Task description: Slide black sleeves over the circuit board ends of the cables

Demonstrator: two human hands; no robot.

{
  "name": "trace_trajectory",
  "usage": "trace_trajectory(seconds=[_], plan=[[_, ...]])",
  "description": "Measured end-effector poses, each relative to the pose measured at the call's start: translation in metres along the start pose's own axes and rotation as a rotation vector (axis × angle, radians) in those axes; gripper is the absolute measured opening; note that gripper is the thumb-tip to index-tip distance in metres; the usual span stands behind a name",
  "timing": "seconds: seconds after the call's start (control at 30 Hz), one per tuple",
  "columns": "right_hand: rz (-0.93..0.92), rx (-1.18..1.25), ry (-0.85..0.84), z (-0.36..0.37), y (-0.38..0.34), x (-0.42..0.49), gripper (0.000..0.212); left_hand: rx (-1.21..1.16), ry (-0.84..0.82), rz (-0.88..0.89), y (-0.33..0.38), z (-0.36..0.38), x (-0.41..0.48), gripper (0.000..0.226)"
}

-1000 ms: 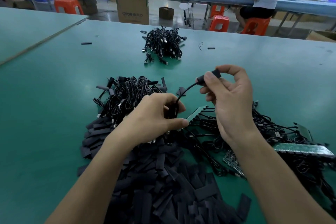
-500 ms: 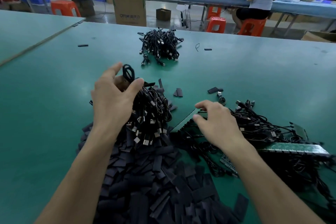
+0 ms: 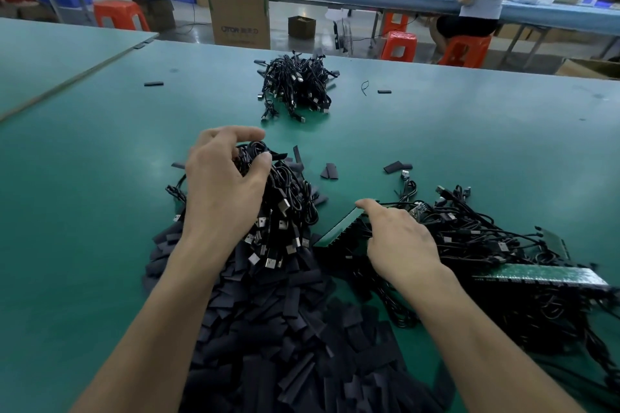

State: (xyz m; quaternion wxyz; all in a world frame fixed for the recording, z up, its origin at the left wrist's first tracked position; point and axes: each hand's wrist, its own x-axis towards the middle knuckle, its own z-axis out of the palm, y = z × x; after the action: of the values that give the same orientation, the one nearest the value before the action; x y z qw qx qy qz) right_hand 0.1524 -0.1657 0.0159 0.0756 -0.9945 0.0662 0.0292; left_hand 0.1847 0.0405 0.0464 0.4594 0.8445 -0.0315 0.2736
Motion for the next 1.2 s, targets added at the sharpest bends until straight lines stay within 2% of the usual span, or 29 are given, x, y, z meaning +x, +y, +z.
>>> trace_trajectory(seconds=[0.1,0.17,0.27,0.37,0.47,0.53,0.63,0.73,0.83,1.07,1.2], plan=[[0.046,0.039,0.084,-0.003,-0.002,-0.002,0.056,-0.097,0.047,0.042,0.007,-0.001,0.0,0.026],[0.072,0.06,0.148,-0.007,-0.003,-0.002,0.049,-0.189,0.022,0.064,0.012,-0.002,-0.001,0.026],[0.049,0.107,0.229,-0.013,-0.006,-0.003,0.046,-0.287,-0.058,0.073,0.019,-0.001,-0.005,0.022],[-0.015,0.117,0.263,-0.016,-0.011,-0.007,0.045,-0.345,-0.216,0.049,0.024,0.001,-0.011,0.014],[-0.041,0.126,0.177,-0.017,-0.013,-0.009,0.042,-0.364,-0.354,0.023,0.027,0.006,-0.017,0.012],[0.006,0.159,0.14,-0.017,-0.01,-0.008,0.039,-0.353,-0.366,0.023,0.027,0.008,-0.018,0.012],[0.151,0.147,0.147,-0.017,-0.001,-0.003,0.033,-0.34,-0.33,0.024,0.024,0.007,-0.016,0.013],[0.258,0.067,0.019,-0.015,0.008,0.001,0.037,-0.339,-0.295,0.014,0.021,0.006,-0.013,0.014],[0.284,0.056,-0.041,-0.014,0.01,0.001,0.037,-0.322,-0.256,-0.001,0.02,0.006,-0.012,0.013],[0.26,-0.057,-0.042,-0.014,0.006,0.006,0.04,-0.287,-0.187,-0.047,0.016,0.003,-0.008,0.013],[0.32,-0.083,-0.11,-0.008,0.01,0.008,0.041,-0.274,-0.183,-0.04,0.015,0.003,-0.007,0.013]])
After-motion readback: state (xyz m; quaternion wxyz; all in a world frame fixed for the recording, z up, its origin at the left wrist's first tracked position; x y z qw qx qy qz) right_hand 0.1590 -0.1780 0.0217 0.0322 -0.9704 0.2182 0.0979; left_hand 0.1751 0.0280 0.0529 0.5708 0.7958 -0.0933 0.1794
